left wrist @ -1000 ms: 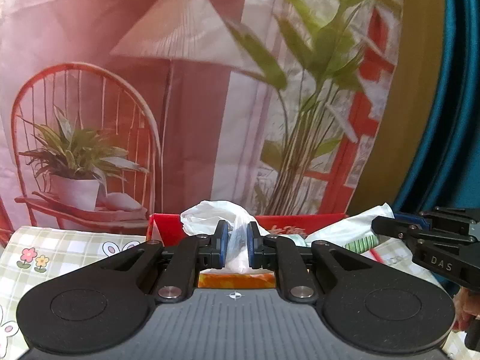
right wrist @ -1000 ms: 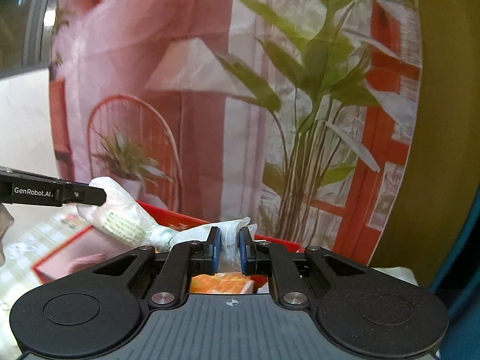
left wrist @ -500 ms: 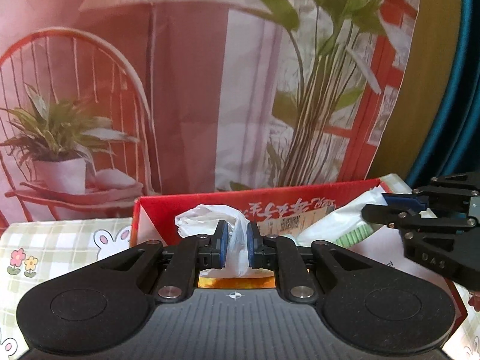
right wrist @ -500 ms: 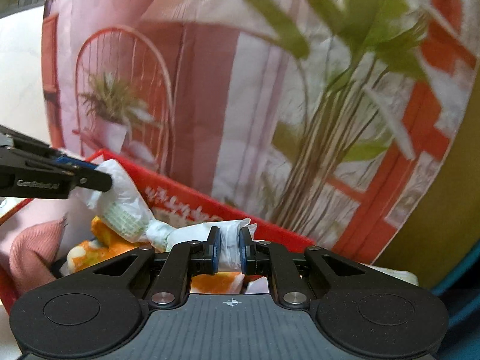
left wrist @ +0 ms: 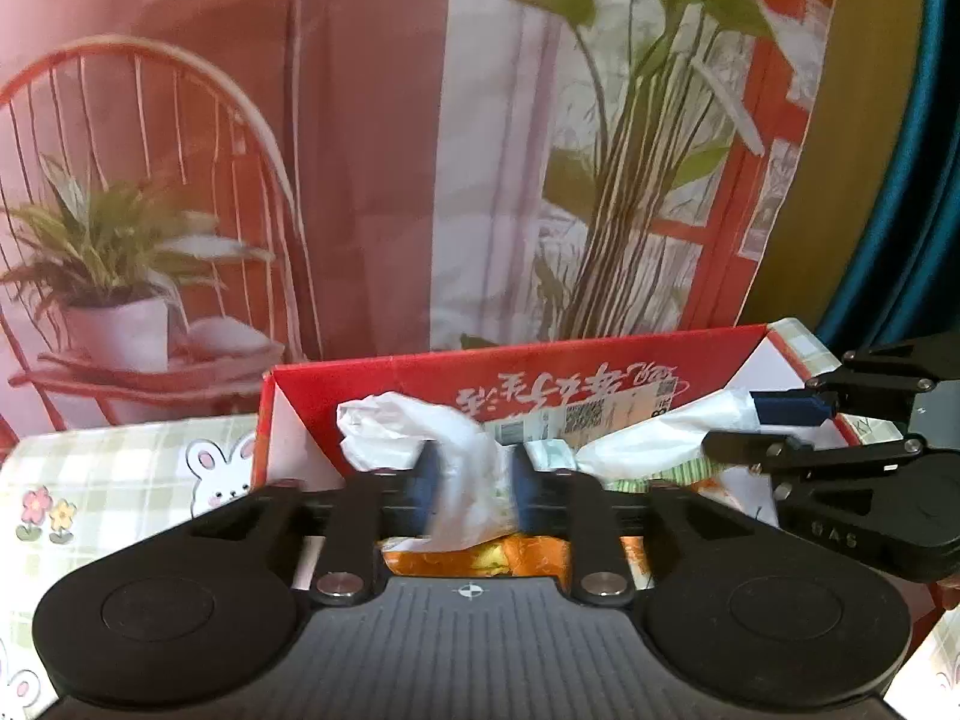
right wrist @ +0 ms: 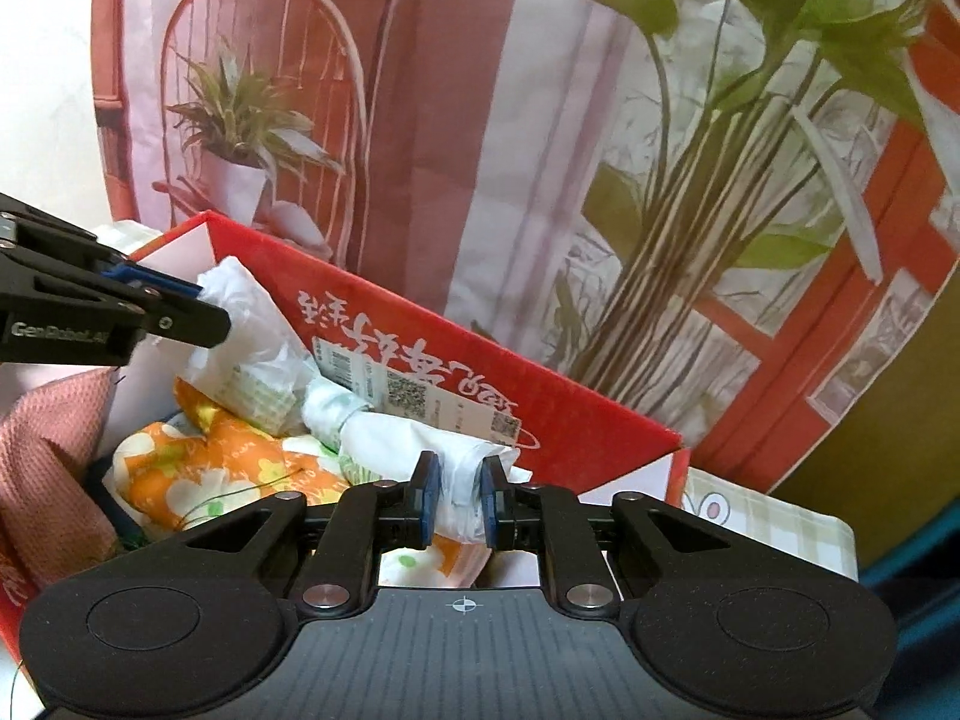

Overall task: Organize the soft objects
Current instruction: 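Open both tools to release the white bag into the box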

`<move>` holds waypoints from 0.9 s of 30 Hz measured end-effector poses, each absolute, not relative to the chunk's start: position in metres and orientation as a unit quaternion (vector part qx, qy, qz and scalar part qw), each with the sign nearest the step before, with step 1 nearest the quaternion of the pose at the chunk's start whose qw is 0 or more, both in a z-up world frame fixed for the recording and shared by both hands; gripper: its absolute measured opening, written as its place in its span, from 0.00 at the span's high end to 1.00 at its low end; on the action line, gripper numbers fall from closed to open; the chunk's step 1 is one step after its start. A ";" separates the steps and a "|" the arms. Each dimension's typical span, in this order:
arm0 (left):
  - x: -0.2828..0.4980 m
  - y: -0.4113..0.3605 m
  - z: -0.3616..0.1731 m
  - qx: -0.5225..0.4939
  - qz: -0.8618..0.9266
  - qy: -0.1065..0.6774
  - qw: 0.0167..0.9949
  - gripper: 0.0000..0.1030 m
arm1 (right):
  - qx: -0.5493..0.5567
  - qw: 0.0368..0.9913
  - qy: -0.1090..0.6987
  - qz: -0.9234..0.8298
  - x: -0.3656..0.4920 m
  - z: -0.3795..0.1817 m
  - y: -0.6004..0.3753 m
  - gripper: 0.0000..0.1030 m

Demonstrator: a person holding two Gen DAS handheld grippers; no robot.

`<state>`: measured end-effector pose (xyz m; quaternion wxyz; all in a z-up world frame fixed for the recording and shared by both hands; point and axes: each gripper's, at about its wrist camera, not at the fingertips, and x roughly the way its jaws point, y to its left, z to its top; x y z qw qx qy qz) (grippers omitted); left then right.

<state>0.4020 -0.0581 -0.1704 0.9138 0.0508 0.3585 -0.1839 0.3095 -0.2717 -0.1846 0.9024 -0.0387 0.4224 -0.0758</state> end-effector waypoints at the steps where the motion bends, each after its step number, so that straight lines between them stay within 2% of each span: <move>1: 0.398 -0.058 -0.167 0.054 -0.185 0.352 0.916 0.51 | -0.039 0.903 0.420 -0.078 0.308 -0.184 -0.272 0.73; 4: 0.389 -0.061 -0.158 0.072 -0.183 0.346 0.918 0.40 | -0.031 0.907 0.413 -0.084 0.300 -0.179 -0.271 0.54; 6: 0.381 -0.060 -0.153 0.079 -0.179 0.341 0.919 0.21 | -0.021 0.912 0.401 -0.083 0.291 -0.173 -0.270 0.40; 7: 0.376 -0.059 -0.149 0.080 -0.177 0.336 0.922 0.15 | -0.017 0.915 0.396 -0.081 0.287 -0.169 -0.269 0.37; 8: 0.372 -0.058 -0.146 0.081 -0.174 0.333 0.923 0.05 | -0.012 0.917 0.390 -0.078 0.282 -0.166 -0.268 0.30; 9: 0.366 -0.057 -0.142 0.080 -0.170 0.330 0.925 0.02 | -0.010 0.919 0.386 -0.078 0.278 -0.162 -0.266 0.23; 10: 0.361 -0.055 -0.139 0.079 -0.167 0.329 0.926 0.01 | -0.009 0.921 0.382 -0.080 0.274 -0.159 -0.265 0.19; 12: 0.350 -0.053 -0.133 0.076 -0.166 0.330 0.926 0.00 | -0.002 0.925 0.370 -0.082 0.263 -0.152 -0.262 0.05; 13: 0.344 -0.051 -0.131 0.074 -0.166 0.331 0.926 0.00 | 0.003 0.927 0.365 -0.083 0.259 -0.149 -0.260 0.02; 27: 0.247 -0.024 -0.107 0.052 -0.131 0.286 0.948 0.00 | 0.057 0.950 0.292 -0.098 0.180 -0.121 -0.233 0.00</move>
